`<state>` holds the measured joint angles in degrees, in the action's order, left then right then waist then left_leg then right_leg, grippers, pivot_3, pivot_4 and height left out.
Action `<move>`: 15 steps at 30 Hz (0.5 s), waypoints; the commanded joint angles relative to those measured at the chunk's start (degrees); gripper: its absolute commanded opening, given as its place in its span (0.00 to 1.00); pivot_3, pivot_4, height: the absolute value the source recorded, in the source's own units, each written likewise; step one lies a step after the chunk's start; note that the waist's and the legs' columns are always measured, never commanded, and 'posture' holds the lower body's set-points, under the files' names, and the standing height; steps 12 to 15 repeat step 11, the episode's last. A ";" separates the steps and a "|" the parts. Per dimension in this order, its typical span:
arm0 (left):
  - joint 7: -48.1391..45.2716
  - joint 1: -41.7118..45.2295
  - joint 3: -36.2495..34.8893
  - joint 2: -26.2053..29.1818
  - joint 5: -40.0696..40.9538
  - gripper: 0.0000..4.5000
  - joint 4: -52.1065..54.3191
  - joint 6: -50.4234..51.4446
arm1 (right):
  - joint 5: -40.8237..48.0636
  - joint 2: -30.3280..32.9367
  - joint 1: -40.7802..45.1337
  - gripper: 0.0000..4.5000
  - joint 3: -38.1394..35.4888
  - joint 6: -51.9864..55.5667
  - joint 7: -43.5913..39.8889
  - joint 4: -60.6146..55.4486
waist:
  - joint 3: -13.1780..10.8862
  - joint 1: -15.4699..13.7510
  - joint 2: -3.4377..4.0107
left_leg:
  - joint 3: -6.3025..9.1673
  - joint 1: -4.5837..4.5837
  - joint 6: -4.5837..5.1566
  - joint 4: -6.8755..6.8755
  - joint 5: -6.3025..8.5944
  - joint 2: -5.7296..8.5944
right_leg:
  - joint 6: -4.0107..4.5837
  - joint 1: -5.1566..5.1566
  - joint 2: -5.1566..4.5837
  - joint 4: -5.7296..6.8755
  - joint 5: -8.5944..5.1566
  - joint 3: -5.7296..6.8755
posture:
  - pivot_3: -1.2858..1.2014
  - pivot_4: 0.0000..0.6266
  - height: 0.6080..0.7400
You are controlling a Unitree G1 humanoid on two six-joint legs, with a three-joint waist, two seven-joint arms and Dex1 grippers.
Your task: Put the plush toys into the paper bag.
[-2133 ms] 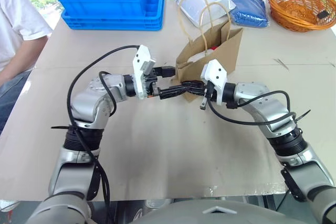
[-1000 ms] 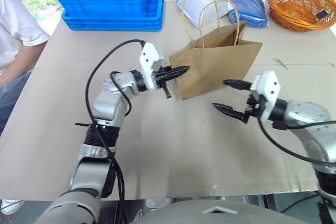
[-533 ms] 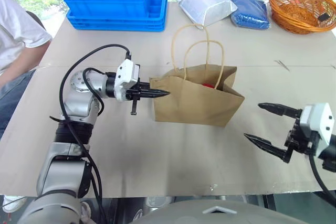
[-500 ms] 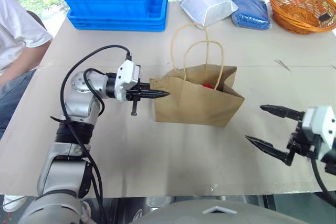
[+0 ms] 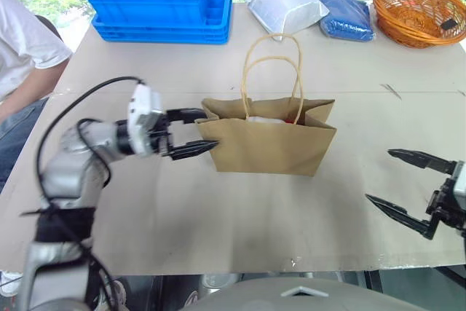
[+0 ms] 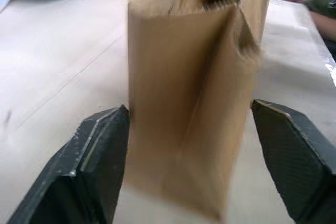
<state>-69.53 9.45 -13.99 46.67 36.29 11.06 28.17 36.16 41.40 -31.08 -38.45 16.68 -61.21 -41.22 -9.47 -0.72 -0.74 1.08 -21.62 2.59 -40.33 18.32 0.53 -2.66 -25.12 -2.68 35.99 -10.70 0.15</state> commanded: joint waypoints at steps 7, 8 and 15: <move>7.13 -26.95 -18.78 -0.56 3.97 0.91 13.76 5.77 | -0.11 2.59 -5.77 1.00 -11.72 -4.27 -9.67 9.55 | 0.04 -0.24 0.06 | 0.04 0.01 -0.01 0.01 0.01 -0.01 | 0.22 0.09 -0.16 -0.10 -0.14 0.02 | 0.52 0.24 1.00; 7.28 -28.97 -19.49 -0.81 4.15 0.91 13.90 6.10 | -0.14 2.90 -6.33 1.00 -12.50 -4.41 -10.41 10.32 | 0.04 -0.22 0.06 | 0.00 0.07 -0.01 0.04 0.01 -0.02 | 0.23 0.14 -0.21 -0.11 -0.15 0.01 | 0.52 0.24 1.00; 7.22 -31.03 -19.34 -0.87 4.70 0.91 14.47 5.58 | -0.42 3.96 -5.86 1.00 -11.60 -4.39 -10.61 11.17 | 0.03 -0.15 0.06 | -0.11 0.31 0.00 0.06 0.02 -0.04 | 0.22 0.33 -0.18 -0.13 -0.18 -0.01 | 0.52 0.24 1.00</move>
